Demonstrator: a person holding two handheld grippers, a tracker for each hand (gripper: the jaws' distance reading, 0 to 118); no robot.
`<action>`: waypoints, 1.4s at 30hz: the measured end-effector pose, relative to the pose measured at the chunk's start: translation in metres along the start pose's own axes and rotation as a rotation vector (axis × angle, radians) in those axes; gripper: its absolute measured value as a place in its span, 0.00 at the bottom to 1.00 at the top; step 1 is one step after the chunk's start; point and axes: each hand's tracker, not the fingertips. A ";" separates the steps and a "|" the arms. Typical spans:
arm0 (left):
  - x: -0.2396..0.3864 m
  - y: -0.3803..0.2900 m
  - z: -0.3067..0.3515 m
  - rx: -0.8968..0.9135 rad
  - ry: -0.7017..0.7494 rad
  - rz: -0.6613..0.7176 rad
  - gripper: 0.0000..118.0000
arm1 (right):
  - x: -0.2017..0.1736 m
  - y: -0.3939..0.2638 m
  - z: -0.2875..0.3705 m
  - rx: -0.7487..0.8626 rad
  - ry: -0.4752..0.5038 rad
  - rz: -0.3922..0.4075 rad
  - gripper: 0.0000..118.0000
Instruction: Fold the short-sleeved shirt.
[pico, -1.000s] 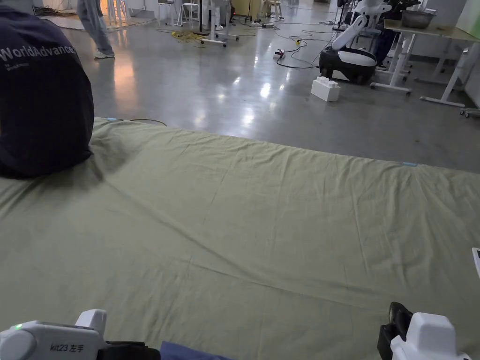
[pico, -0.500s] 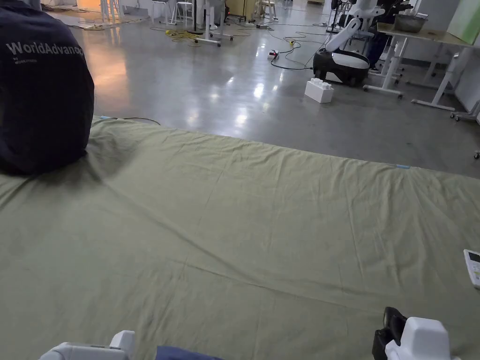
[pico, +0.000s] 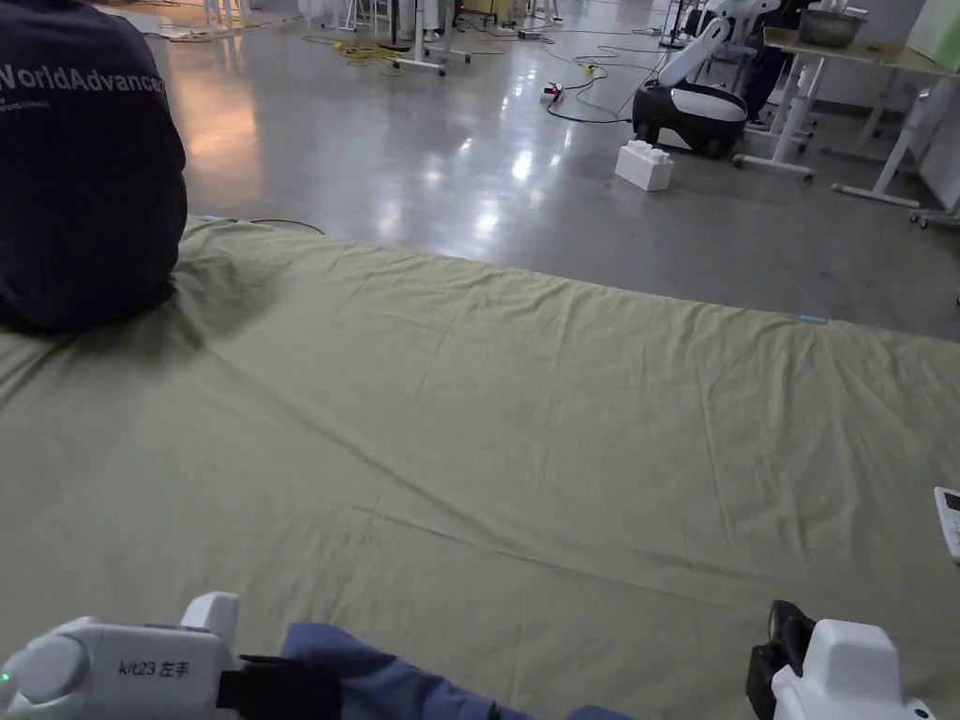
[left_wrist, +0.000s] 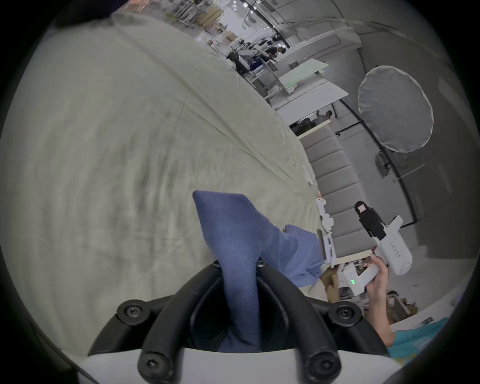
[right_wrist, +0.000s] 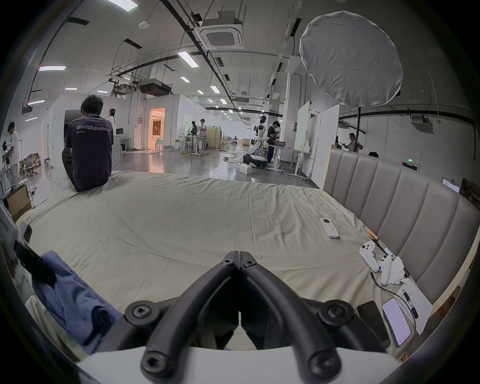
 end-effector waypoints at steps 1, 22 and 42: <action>0.002 0.005 0.009 -0.001 0.041 -0.015 0.09 | -0.001 0.000 0.000 0.000 0.001 0.001 0.00; 0.082 0.025 0.040 -0.085 0.593 -0.255 0.09 | -0.002 -0.005 -0.002 0.003 0.027 -0.023 0.00; 0.199 -0.028 -0.083 -0.182 0.325 -0.187 0.09 | 0.004 -0.012 -0.001 -0.019 0.026 -0.058 0.00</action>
